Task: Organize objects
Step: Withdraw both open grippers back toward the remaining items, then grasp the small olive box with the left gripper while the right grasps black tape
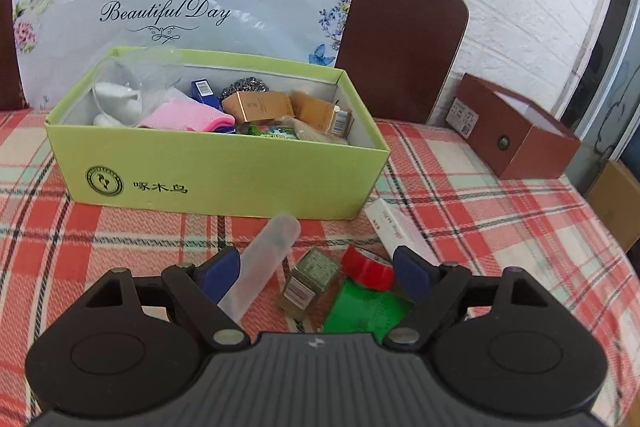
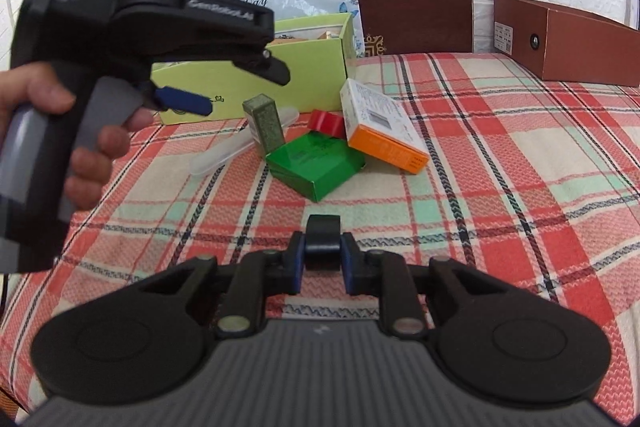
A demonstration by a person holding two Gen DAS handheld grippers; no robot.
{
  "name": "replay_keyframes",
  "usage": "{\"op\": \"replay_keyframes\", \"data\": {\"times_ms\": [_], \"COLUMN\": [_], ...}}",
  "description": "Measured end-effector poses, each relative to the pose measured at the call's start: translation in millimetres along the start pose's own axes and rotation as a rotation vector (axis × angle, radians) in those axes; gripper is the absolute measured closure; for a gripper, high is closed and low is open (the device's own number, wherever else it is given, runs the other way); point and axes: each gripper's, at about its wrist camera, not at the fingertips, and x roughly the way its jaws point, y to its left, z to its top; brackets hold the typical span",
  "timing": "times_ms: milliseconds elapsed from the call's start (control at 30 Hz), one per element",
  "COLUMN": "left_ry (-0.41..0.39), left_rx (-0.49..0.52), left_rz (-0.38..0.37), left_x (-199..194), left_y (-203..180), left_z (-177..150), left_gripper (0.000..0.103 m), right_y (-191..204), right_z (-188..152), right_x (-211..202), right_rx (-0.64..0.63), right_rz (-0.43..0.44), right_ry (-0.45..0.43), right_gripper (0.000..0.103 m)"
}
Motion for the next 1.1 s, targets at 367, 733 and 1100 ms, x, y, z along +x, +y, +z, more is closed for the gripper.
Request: {"op": "replay_keyframes", "data": {"times_ms": [367,733,1100], "left_ry": [0.089,0.086,0.027], "left_rx": [0.087,0.014,-0.006], "left_rz": [0.006,-0.035,-0.009], "left_x": [32.7,-1.1,-87.1], "left_y": [0.2,17.5,37.5], "left_z": [-3.3,-21.9,-69.5], "left_gripper": [0.054,0.080,0.080], "right_y": [-4.0,-5.7,9.3], "right_z": [-2.7,-2.7,-7.0], "right_x": [3.1,-2.1,1.2], "right_rx": [0.013,0.017,-0.021], "right_rz": [-0.013,-0.032,-0.014], "right_ry": [0.025,0.013,0.021], "right_gripper": [0.077,0.069,0.063]}}
